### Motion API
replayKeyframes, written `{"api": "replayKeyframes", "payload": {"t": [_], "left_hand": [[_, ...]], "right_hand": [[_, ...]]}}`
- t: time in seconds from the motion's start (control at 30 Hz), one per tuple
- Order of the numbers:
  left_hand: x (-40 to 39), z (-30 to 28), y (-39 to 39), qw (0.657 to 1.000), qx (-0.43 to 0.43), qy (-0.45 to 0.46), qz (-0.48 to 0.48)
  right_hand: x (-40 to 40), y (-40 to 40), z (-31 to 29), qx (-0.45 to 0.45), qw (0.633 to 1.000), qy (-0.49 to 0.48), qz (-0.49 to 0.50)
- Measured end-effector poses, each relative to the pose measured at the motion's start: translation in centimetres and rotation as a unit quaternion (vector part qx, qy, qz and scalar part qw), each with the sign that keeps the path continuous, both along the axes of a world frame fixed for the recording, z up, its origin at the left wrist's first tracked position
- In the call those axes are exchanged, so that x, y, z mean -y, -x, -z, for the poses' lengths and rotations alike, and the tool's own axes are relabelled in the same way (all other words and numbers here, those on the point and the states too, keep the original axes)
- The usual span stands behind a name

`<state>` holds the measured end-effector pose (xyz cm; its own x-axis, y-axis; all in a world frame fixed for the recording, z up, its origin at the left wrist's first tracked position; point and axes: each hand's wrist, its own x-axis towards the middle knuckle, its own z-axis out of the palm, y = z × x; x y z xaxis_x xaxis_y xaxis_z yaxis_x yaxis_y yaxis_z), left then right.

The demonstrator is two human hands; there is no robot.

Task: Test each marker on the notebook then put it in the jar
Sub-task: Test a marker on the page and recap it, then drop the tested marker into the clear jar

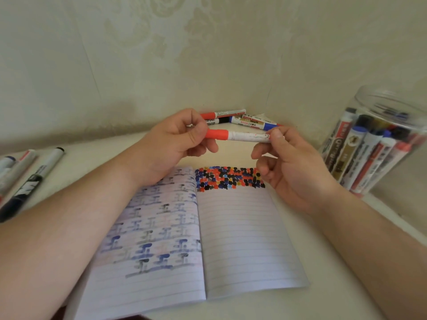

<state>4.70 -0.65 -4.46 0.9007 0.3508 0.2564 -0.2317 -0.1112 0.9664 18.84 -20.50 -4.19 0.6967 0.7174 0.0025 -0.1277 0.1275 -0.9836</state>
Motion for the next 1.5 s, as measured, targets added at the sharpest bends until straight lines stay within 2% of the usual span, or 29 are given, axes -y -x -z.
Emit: {"api": "replayKeyframes", "payload": {"t": [0.1,0.27,0.47,0.57,0.67,0.73,0.83,0.93,1.0,1.07,1.1,1.33,1.5], "left_hand": [[-0.2,-0.2,0.2,0.998,0.015,0.044,0.049],[-0.3,0.7,0.5,0.99,-0.039,-0.022,0.137],[0.2,1.3,0.3,0.982,-0.111,-0.128,0.087],[0.2,1.2,0.1,0.983,-0.118,-0.122,0.069],[0.6,1.0,-0.3,0.973,-0.13,-0.183,0.058],[1.0,1.1,-0.5,0.948,-0.14,-0.283,0.042],[1.4,1.4,-0.4,0.909,-0.139,-0.392,0.025],[1.5,1.7,0.0,0.903,-0.122,-0.412,0.001],[1.5,1.8,0.1,0.901,-0.118,-0.417,-0.014],[1.8,1.8,0.1,0.893,-0.121,-0.432,-0.021],[1.9,1.9,0.1,0.889,-0.122,-0.442,-0.024],[2.6,2.0,0.1,0.869,-0.152,-0.469,-0.047],[2.9,1.6,0.2,0.865,-0.169,-0.47,-0.053]], "right_hand": [[0.0,0.0,0.2,0.034,0.999,0.034,0.013],[-0.1,0.8,0.4,0.043,0.998,0.049,0.001],[-0.6,1.3,0.3,0.158,0.987,0.026,0.017],[-0.4,1.5,-0.3,0.189,0.981,0.01,0.032],[0.0,1.9,-0.9,0.296,0.952,0.001,0.078],[0.7,2.5,-1.8,0.359,0.928,0.002,0.098],[2.6,3.3,-4.9,0.395,0.907,-0.019,0.146],[5.8,2.9,-9.5,0.416,0.88,-0.066,0.218],[8.3,2.0,-12.4,0.457,0.843,-0.071,0.275],[10.3,0.7,-14.3,0.491,0.809,-0.056,0.319],[10.9,0.1,-14.8,0.492,0.804,-0.043,0.331],[11.2,-3.0,-13.7,0.448,0.825,0.039,0.343],[10.3,-3.8,-13.7,0.495,0.795,0.155,0.315]]}}
